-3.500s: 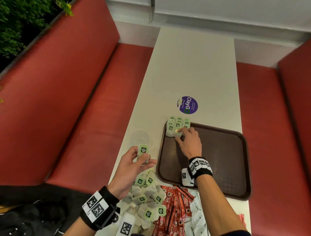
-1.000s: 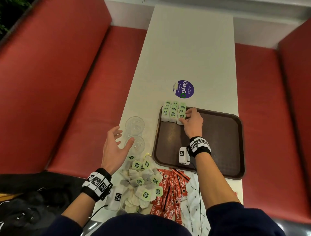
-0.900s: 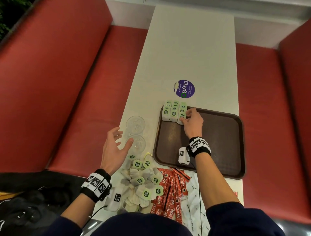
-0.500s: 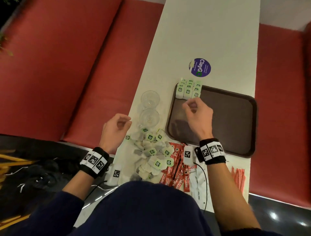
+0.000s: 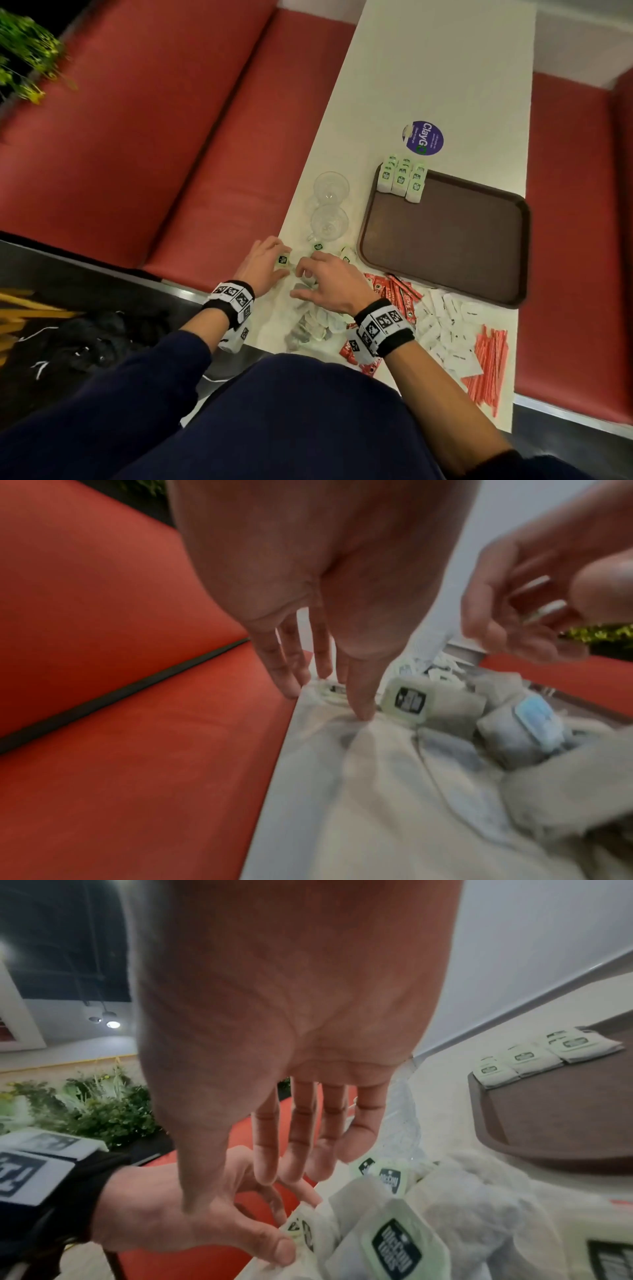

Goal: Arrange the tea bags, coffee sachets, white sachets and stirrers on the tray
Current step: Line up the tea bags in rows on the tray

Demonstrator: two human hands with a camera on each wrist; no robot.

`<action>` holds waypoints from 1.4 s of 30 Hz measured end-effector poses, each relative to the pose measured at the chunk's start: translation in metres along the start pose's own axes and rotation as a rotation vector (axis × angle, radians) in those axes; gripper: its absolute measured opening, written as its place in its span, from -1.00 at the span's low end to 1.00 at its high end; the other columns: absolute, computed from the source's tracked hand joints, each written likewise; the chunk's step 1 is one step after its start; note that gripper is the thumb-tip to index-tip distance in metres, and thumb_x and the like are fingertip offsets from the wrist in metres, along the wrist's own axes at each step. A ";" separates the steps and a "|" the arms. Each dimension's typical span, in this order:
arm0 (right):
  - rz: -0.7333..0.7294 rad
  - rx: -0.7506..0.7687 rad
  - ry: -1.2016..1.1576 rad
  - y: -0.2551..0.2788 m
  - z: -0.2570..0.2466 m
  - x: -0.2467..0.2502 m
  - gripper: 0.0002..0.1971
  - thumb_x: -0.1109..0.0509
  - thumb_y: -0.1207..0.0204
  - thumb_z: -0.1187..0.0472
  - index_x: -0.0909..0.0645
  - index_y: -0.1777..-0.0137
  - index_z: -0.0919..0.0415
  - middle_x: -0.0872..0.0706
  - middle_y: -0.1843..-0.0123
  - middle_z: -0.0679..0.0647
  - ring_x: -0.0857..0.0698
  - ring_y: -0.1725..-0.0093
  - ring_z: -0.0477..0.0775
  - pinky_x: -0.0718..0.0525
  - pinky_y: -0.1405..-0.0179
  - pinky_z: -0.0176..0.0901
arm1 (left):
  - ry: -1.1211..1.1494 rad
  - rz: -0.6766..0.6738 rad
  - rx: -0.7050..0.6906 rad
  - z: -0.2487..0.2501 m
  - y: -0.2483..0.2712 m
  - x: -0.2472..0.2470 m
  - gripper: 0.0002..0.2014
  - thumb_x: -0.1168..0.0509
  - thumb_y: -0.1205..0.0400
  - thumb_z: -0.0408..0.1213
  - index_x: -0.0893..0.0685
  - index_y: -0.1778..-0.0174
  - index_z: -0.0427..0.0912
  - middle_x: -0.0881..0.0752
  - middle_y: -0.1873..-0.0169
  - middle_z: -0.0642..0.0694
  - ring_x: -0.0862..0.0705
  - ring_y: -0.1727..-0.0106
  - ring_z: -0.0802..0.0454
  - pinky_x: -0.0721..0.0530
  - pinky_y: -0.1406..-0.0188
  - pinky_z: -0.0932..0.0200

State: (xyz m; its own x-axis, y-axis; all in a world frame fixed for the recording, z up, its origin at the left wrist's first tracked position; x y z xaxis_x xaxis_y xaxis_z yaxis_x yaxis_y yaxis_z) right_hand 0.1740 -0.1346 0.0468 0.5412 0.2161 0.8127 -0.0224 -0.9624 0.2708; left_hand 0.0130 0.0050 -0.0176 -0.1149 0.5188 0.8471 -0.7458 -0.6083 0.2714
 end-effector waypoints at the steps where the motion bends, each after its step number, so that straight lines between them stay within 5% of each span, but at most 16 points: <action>1: 0.007 -0.009 0.014 -0.002 0.000 -0.001 -0.58 -0.49 -0.65 -0.34 -0.65 -0.30 -0.09 -0.66 -0.15 -0.11 -0.68 -0.04 0.00 -0.71 0.03 0.02 | -0.029 0.001 -0.002 0.001 0.001 -0.001 -0.53 -0.59 -0.68 -0.13 -0.73 -0.51 -0.08 -0.63 -0.37 -0.02 -0.55 -0.28 -0.13 -0.68 -0.30 -0.20; 6: 0.140 -0.101 0.130 -0.018 -0.003 -0.005 -0.66 -0.46 -0.74 -0.07 -0.62 -0.38 0.08 -0.68 -0.27 0.08 -0.73 -0.15 0.23 -0.78 0.03 0.17 | -0.115 0.002 0.009 0.008 0.014 -0.003 -0.67 -0.44 -0.79 -0.12 -0.75 -0.43 -0.15 -0.67 -0.26 -0.10 -0.57 -0.29 -0.16 -0.74 -0.14 -0.28; 11: 0.044 -0.086 0.398 -0.040 -0.016 -0.021 -0.55 -0.52 -0.68 -0.02 -0.57 -0.47 0.16 -0.67 -0.36 0.16 -0.71 -0.30 0.30 -0.71 0.01 0.15 | -0.163 0.043 -0.040 0.007 0.025 -0.002 -0.74 -0.35 -0.82 -0.14 -0.75 -0.30 -0.21 -0.71 -0.21 -0.14 -0.63 -0.28 -0.20 -0.79 0.02 -0.29; 17: 0.051 -0.096 0.458 -0.045 -0.011 -0.030 -0.78 -0.37 -0.68 0.22 -0.72 -0.27 0.17 -0.76 -0.13 0.14 -0.70 -0.28 0.31 -0.64 0.09 0.09 | -0.047 0.151 -0.064 0.006 0.037 0.008 -0.84 -0.32 -0.79 -0.15 -0.72 -0.06 -0.16 -0.73 -0.01 -0.09 -0.71 0.01 -0.16 -0.77 0.14 -0.18; 22: 0.189 -0.190 0.164 -0.027 -0.006 -0.007 -0.79 -0.35 -0.77 0.02 -0.78 -0.24 0.01 -0.82 -0.08 0.07 -0.67 -0.19 0.24 -0.72 0.04 0.12 | 0.435 0.191 0.080 0.010 0.042 0.024 -0.89 -0.39 -0.77 -0.19 -0.71 0.08 -0.04 -0.81 0.29 0.01 -0.80 0.27 -0.02 -0.83 0.13 -0.12; 26: 0.321 -0.261 -0.200 0.000 -0.004 0.025 -0.78 -0.55 -0.72 -0.02 -0.76 -0.29 -0.04 -0.84 0.01 -0.04 -0.75 -0.07 0.09 -0.65 0.07 -0.01 | 0.640 0.136 0.049 0.030 0.044 0.040 -0.91 -0.39 -0.84 -0.26 -0.81 -0.15 -0.08 -0.87 0.19 -0.08 -0.90 0.29 0.05 -0.90 0.07 -0.08; 30: 0.311 -0.253 -0.493 0.019 -0.013 0.050 -0.76 -0.74 -0.56 -0.02 -0.77 -0.09 -0.04 -0.88 0.10 -0.15 -0.84 0.10 -0.17 -0.75 0.03 -0.25 | 0.792 0.068 -0.004 0.047 0.039 0.052 -0.87 -0.41 -0.84 -0.24 -0.85 -0.20 -0.12 -0.89 0.07 -0.13 -0.94 0.16 -0.09 -0.92 -0.03 -0.18; 34: 0.360 -0.252 -0.592 0.021 -0.018 0.057 -0.81 -0.77 -0.53 0.03 -0.81 0.01 -0.04 -0.87 0.04 -0.13 -0.88 0.20 -0.04 -0.85 0.06 -0.06 | 1.021 -0.010 -0.021 0.072 0.036 0.061 -0.66 -0.28 -0.90 -0.09 -0.88 -0.20 -0.23 -0.89 -0.08 -0.23 -0.89 -0.06 -0.28 -0.91 -0.14 -0.20; 36: 0.406 -0.268 -0.600 0.021 -0.017 0.058 -0.78 -0.79 -0.50 0.04 -0.79 0.00 -0.07 -0.84 0.06 -0.12 -0.84 0.27 -0.10 -0.83 0.13 -0.12 | 1.078 -0.016 -0.014 0.079 0.037 0.065 -0.60 -0.28 -0.88 0.03 -0.89 -0.20 -0.22 -0.90 -0.09 -0.23 -0.89 -0.09 -0.29 -0.91 -0.14 -0.18; 39: 0.438 -0.252 -0.611 0.022 -0.018 0.058 -0.66 -0.81 -0.48 0.08 -0.69 -0.06 0.00 -0.82 0.09 -0.08 -0.77 0.26 -0.18 -0.70 0.25 -0.38 | 1.037 0.026 -0.041 0.077 0.040 0.064 -0.81 -0.45 -0.81 -0.14 -0.88 -0.11 -0.19 -0.88 -0.01 -0.29 -0.87 -0.06 -0.28 -0.91 -0.07 -0.21; 42: 0.425 -0.222 -0.579 0.025 -0.023 0.051 -0.63 -0.80 -0.50 0.05 -0.64 -0.08 0.02 -0.81 0.05 -0.11 -0.80 0.13 -0.16 -0.67 0.20 -0.43 | 1.014 0.062 -0.032 0.071 0.043 0.062 -0.88 -0.49 -0.79 -0.26 -0.87 -0.07 -0.24 -0.86 0.03 -0.34 -0.86 0.04 -0.20 -0.91 0.01 -0.13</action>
State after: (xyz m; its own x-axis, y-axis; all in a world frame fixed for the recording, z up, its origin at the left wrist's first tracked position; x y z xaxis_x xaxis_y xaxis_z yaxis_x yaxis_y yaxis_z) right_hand 0.1822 -0.1436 0.1071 0.8022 -0.3467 0.4862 -0.4640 -0.8743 0.1421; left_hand 0.0208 -0.0319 0.0793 -0.6452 0.7609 0.0682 -0.7351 -0.6427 0.2157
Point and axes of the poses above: each hand's wrist, its own y-axis away from the middle knuckle, its own x-axis out of the back of the hand, z = x × y, the point moved 2 cm from there along -y, towards the middle knuckle
